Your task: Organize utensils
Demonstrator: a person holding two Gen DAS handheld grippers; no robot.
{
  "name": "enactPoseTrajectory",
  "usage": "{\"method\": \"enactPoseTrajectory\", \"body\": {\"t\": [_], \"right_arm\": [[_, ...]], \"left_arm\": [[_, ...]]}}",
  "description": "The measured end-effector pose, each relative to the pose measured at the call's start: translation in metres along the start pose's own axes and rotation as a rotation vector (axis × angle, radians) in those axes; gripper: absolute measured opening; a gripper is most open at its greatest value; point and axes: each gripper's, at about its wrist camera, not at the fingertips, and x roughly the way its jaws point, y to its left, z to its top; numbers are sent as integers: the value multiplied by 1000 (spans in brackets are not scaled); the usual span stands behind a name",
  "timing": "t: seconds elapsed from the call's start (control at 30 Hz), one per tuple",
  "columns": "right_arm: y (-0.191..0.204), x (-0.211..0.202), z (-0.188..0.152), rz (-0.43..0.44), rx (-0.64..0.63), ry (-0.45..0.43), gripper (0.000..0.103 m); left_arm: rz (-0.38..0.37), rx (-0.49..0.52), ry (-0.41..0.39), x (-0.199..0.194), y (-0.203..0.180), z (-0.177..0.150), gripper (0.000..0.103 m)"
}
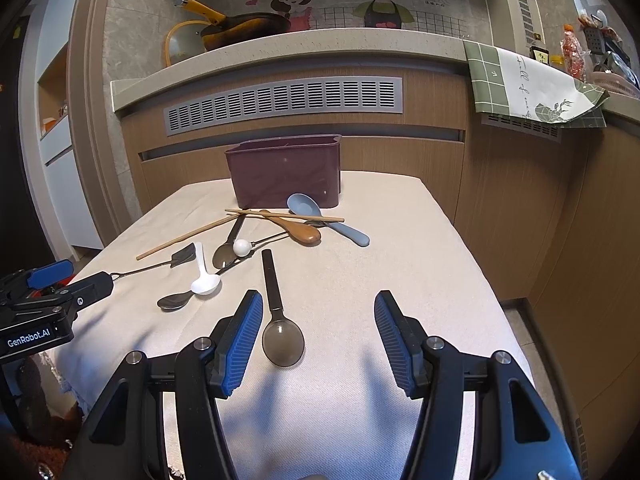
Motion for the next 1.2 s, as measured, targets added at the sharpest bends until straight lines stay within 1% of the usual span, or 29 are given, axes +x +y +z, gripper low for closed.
{"method": "enactPoseTrajectory", "body": {"t": [1.2], "right_arm": [[0,1,0,2,6,20,55]], "left_arm": [[0,-2,12,1,2,-3,86]]}}
